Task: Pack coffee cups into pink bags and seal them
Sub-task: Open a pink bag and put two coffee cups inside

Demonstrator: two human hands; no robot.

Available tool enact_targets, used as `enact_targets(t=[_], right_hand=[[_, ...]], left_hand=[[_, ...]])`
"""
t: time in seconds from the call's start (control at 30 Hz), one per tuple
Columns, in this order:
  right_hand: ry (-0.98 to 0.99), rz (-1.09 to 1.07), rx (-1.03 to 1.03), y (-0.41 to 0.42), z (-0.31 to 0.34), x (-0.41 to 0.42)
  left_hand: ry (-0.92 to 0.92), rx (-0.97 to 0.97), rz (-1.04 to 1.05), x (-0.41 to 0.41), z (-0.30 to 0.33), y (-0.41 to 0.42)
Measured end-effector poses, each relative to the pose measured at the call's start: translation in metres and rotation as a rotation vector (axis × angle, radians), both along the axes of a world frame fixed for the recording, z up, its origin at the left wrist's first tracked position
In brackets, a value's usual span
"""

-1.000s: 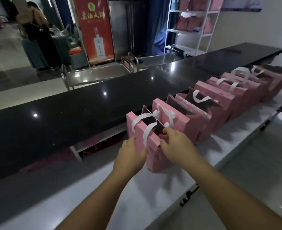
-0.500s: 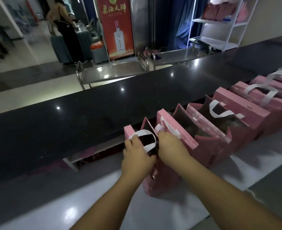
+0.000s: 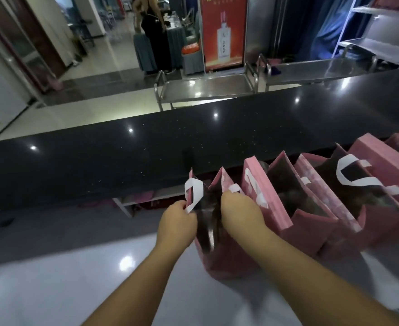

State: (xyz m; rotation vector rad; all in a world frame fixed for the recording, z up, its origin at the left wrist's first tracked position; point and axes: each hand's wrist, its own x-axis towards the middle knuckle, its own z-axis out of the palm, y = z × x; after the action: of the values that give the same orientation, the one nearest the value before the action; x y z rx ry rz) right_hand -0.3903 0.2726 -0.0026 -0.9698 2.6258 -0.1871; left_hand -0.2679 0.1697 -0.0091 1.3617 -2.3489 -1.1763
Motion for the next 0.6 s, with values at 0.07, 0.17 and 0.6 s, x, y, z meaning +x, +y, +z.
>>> enact_targets(t=[0.07, 0.17, 0.6], right_hand=[[0.063, 0.017, -0.091, 0.001, -0.001, 0.003], [0.105, 0.004, -0.053, -0.002, 0.005, 0.013], [0.102, 0.108, -0.267, -0.052, 0.042, 0.15]], left_hand=[[0.032, 0.014, 0.038, 0.009, 0.0, -0.001], [0.071, 0.018, 0.08, 0.027, 0.003, -0.001], [0.191, -0.012, 0.308, 0.202, 0.022, -0.029]])
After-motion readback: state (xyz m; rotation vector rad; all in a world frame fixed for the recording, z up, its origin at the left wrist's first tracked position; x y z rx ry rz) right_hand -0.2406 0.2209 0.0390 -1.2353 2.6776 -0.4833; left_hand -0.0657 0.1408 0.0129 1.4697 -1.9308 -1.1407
